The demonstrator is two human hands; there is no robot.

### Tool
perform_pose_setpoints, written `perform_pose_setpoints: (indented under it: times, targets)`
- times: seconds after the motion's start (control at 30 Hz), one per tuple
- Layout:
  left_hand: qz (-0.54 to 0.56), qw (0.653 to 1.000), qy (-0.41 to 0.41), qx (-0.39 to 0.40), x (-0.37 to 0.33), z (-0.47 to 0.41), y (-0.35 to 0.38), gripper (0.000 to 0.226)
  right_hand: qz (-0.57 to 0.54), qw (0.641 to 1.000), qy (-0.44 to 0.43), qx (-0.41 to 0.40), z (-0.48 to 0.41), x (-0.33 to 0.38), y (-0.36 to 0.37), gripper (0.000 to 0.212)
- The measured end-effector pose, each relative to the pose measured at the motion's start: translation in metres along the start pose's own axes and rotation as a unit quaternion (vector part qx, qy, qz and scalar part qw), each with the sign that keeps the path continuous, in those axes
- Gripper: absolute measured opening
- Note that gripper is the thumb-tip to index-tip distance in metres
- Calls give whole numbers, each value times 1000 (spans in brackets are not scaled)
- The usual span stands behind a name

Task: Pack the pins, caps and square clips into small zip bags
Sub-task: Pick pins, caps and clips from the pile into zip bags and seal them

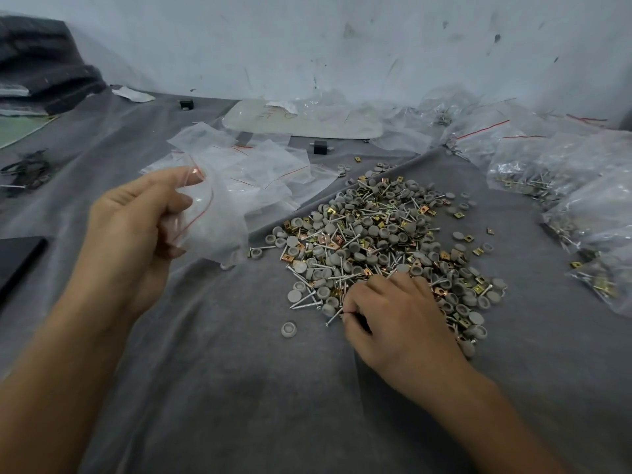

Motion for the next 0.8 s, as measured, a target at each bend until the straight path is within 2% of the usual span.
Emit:
perform_pose_setpoints:
  times: [0.1,0.17,0.3,0.37,0.43,0.5,0.53,0.67,0.8]
  targets:
    - [64,996,-36,55,-3,3,6,46,-10,1000,3,3,-1,-1,1,15]
    - [80,994,-39,64,-7,6,8,55,-20,1000,11,-3,-1,-2,0,17]
    - [62,997,-24,-43,-9,2,-3,28,-11,999,28,-11,-2,-4,-2,19]
    - [4,995,15,-96,-13,8,-7,31,-5,1000,26,5,-3,-5,-1,19]
    - [-166,972,119,-119,-21,23,-3,32,-8,1000,21,12,-3,-7,-2,18]
    - [-305,925,211,-80,-26,34,8,31,-12,1000,19,13,-2,-8,-2,18]
    - [-340,911,225,-52,-22,35,13,31,-13,1000,17,12,-2,-8,-2,19]
    - [-445,877,170,71,1,34,38,26,-57,998,7,-25,-2,-9,-4,12]
    - [-475,848,143,186,18,43,57,32,-203,973,-27,-106,-2,-6,-12,4]
Point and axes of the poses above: each hand's wrist, its own z-axis away from the middle knuckle, its own y-axis out of the palm, x = y × z, the point moved 4 cm from there along -z, towards the middle knuckle, and after that the axes turned 2 degrees about x, right-handed, at the moved point
